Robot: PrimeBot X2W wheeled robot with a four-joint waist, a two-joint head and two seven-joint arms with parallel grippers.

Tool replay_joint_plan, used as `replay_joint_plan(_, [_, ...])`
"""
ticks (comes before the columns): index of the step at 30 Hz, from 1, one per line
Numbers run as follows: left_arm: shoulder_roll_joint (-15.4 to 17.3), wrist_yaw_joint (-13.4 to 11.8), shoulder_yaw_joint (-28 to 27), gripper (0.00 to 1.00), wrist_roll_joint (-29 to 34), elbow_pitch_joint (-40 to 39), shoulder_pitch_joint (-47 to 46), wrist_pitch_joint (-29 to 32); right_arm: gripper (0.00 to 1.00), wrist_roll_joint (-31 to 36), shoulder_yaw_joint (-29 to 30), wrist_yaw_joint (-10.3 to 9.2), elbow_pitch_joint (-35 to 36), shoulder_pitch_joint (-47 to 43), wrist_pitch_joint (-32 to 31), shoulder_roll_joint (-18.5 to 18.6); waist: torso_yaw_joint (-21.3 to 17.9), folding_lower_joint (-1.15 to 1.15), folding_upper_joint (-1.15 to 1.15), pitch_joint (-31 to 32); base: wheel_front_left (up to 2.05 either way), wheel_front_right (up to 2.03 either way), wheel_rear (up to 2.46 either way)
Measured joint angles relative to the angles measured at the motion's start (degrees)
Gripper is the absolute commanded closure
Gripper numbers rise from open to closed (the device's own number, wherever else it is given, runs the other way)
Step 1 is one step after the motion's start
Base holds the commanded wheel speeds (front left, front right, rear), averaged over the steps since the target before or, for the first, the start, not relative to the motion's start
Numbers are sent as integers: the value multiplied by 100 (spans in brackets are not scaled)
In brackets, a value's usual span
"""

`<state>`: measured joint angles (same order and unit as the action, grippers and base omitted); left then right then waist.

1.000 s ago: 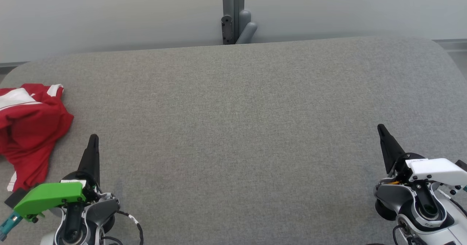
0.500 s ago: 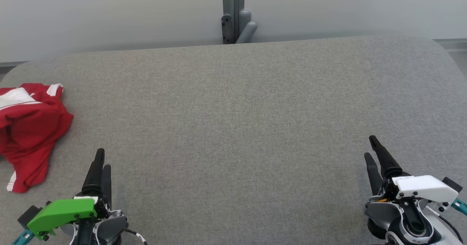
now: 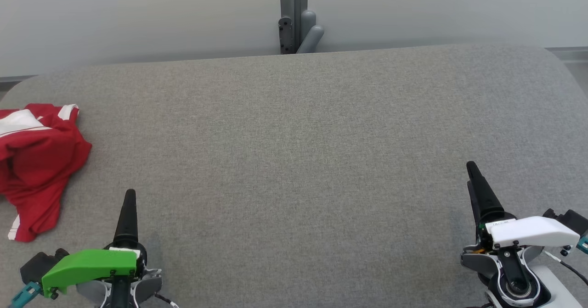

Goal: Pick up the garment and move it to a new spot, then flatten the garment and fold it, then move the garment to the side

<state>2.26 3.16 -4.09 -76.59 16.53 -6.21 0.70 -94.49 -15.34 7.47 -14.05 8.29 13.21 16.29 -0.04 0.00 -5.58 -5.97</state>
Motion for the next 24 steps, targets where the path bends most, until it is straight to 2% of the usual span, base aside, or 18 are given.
replay_joint_plan(14, [4,65,129,0,1673,41,3,-305,0,1848,357,0,68,-107,12,-298,-7,0,0,-17,0,0,0])
replay_joint_plan(24, [9,64,268,0,2487,148,7,-490,0,2940,611,0,74,-211,51,-468,-15,0,0,-26,0,0,0])
